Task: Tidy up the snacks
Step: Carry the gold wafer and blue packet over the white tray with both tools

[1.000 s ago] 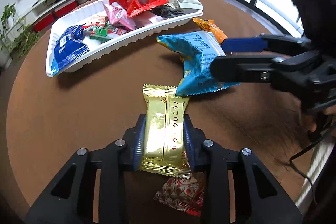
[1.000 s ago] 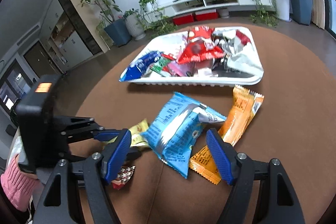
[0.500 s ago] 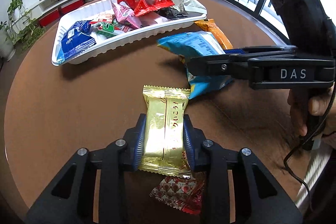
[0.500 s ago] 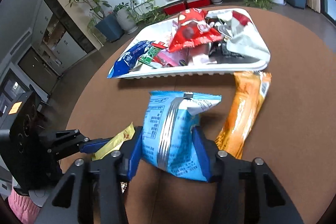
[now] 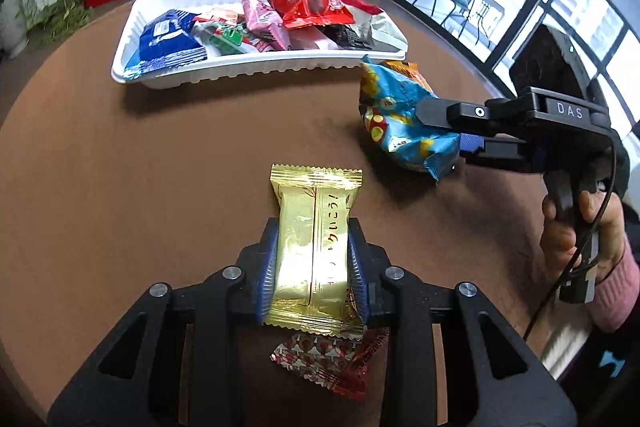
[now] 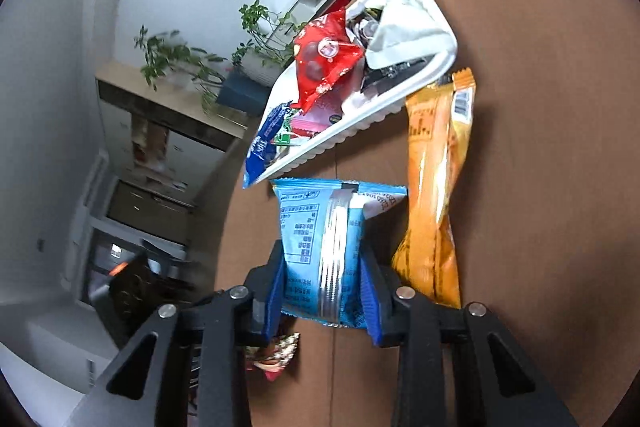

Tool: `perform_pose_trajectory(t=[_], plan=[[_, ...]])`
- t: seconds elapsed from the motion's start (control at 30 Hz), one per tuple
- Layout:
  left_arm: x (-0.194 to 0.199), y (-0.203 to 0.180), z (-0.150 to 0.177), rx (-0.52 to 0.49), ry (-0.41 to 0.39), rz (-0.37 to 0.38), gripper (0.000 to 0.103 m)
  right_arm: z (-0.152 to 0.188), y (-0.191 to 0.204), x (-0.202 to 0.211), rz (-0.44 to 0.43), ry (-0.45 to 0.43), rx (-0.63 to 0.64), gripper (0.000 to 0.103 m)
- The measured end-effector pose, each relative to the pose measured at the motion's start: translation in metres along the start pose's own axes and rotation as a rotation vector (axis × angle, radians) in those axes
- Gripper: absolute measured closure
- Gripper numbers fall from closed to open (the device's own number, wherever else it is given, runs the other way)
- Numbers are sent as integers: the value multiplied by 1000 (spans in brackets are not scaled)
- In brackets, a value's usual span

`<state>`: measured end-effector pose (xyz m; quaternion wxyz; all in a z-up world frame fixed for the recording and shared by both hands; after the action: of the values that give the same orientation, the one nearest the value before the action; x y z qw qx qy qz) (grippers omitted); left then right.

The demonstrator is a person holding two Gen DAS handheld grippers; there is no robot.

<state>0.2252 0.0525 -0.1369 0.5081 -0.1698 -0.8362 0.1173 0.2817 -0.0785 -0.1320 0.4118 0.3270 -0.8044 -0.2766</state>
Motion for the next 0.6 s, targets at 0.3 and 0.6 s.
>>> perform_pose_trajectory(t=[0.3,0.6], plan=[[15,-4,-4,56,-25,57,74,1,2,8,-118,-27,-102,68],[32,-11,-20,99,-68,97,74,-5,18,14,-168,-52,-109,68]])
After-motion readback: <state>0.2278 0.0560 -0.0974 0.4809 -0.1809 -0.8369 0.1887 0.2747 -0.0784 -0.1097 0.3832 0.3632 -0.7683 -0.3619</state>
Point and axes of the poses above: each gripper's, at about its wrist camera, not at the fingertips, and x roughly against the way its jaws point, y to its left, z to its underside, the point moved 10 cm from there along -x, roughly the way its jaws point, and after that the axes turned 13 degrees about x, right-handed, at the moved point
